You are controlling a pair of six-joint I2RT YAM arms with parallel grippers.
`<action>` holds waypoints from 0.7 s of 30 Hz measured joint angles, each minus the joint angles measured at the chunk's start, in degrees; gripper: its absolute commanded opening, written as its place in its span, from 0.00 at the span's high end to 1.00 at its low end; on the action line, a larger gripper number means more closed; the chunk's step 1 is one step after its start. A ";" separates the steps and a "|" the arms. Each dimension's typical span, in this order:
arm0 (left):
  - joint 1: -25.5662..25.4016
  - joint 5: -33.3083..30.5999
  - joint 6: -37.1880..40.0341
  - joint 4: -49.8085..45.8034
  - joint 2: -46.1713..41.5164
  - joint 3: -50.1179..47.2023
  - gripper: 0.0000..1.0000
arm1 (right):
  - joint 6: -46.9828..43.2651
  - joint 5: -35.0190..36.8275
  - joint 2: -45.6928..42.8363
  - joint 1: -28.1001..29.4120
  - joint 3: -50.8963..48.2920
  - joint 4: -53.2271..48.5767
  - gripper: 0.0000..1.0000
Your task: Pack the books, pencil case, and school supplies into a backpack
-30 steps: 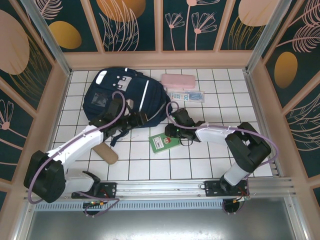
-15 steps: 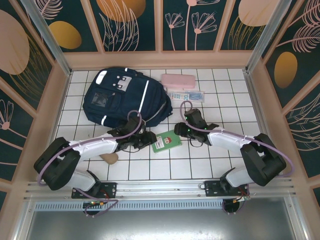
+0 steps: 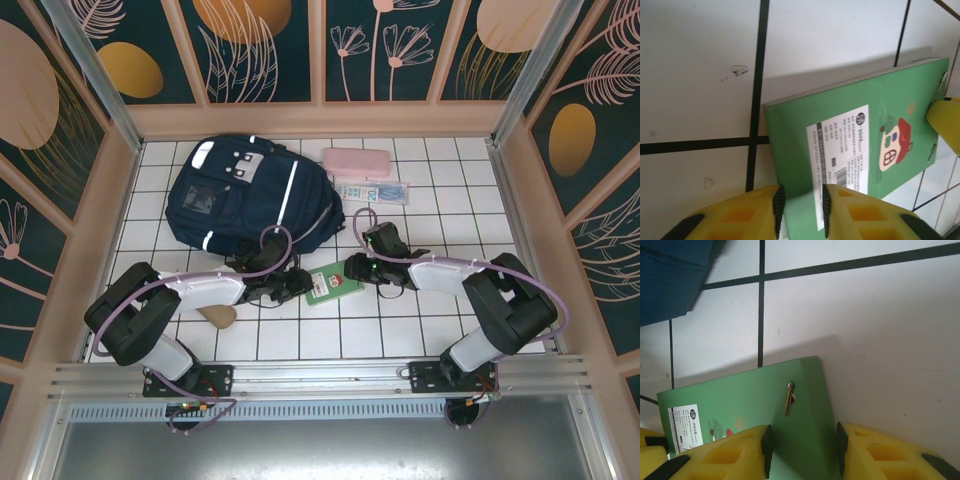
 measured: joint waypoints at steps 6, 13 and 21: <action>0.07 -0.22 -0.02 0.09 0.31 -0.13 0.78 | 0.07 -2.71 -0.02 -0.83 -0.22 0.50 0.62; 0.11 -0.20 -0.02 1.09 0.31 -0.70 0.78 | 2.58 -9.01 -3.45 -3.45 -2.89 2.93 0.64; 0.22 -0.22 -0.02 0.85 0.02 -0.76 0.77 | 3.10 -14.67 -7.19 -5.55 -2.89 5.35 0.65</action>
